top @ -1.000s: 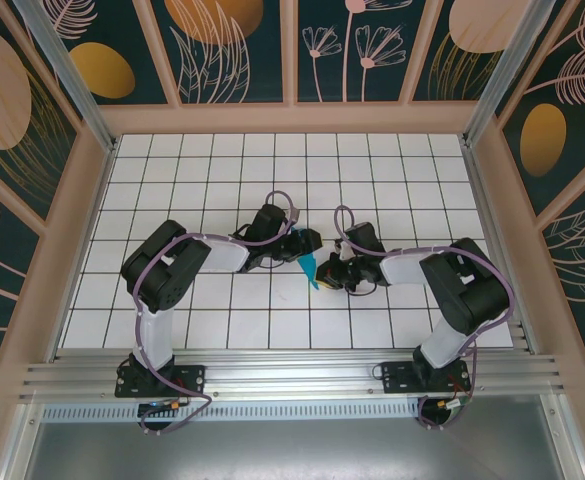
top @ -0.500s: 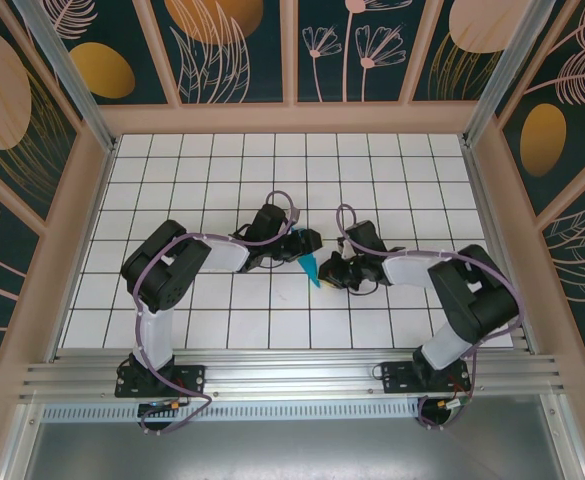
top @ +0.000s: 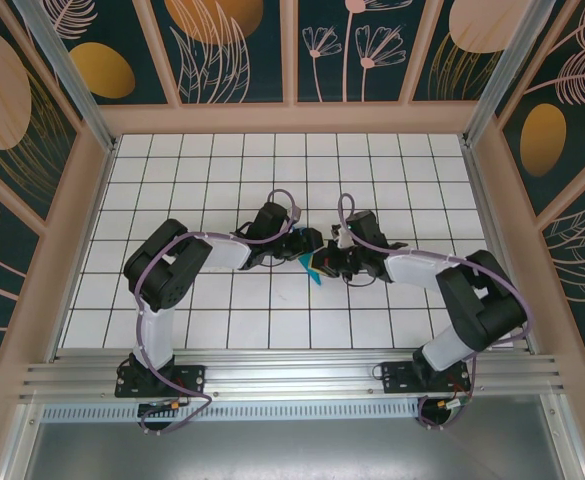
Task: Fold a paper plane with a square sheet of paper (pick it up from the middle)
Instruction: Fold the wing for the fifth time at the center of the table.
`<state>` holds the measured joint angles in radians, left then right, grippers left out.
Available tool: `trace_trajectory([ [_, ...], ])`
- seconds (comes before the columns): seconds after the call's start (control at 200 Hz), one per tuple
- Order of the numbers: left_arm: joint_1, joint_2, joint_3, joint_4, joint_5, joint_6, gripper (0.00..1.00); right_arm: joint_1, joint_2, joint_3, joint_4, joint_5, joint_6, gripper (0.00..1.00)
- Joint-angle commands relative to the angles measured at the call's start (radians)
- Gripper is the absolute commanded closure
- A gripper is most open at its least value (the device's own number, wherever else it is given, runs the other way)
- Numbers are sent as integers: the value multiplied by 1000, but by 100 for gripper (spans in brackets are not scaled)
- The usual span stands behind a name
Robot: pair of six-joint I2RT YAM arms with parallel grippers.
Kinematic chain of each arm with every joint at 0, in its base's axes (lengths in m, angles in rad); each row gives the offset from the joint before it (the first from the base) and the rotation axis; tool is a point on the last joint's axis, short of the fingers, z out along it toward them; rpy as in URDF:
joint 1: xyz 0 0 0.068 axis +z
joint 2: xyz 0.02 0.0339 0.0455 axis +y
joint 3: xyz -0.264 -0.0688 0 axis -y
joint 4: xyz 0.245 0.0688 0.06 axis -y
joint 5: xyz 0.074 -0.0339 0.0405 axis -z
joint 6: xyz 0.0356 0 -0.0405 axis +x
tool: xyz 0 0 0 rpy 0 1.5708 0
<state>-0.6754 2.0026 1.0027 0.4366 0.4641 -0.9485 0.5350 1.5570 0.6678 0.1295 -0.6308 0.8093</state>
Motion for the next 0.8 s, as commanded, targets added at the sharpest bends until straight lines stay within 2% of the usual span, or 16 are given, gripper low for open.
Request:
trace_trajectory([
  [0.0, 7, 51, -1, -87, -33, 31, 40, 6, 40, 13, 55, -25, 33, 98],
  [0.335, 5, 50, -1, -93, -33, 34, 40, 6, 119, 5, 64, -25, 21, 98],
  [0.796, 6, 53, -6, -106, -41, 43, 41, -40, 182, -149, 116, -41, 37, 99],
])
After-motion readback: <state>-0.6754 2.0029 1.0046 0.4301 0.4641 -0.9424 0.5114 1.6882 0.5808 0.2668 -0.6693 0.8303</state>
